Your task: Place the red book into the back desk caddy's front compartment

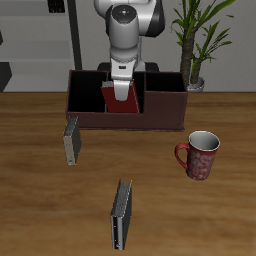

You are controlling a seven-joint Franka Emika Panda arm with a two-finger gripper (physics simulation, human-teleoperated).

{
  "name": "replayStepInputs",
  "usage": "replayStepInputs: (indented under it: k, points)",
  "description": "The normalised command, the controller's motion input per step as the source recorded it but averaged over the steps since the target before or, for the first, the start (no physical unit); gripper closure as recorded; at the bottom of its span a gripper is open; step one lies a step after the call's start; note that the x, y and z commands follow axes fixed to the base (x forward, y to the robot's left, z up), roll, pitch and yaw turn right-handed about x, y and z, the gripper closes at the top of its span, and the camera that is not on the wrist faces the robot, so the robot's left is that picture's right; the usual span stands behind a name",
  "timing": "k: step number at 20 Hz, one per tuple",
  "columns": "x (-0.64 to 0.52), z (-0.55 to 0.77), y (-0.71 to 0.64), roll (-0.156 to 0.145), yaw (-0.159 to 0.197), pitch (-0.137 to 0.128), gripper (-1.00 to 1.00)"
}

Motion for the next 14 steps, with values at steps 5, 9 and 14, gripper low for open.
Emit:
replayStepInputs:
  k: [5, 9, 14]
  points:
    - [0.06, -0.09, -0.04, -0.006, 0.012, 0.019, 1.00]
    - [0.09, -0.08, -0.02, -0.003, 0.000, 0.013, 1.00]
    - [0.10, -0.06, 0.02, 0.010, 0.000, 0.011, 1.00]
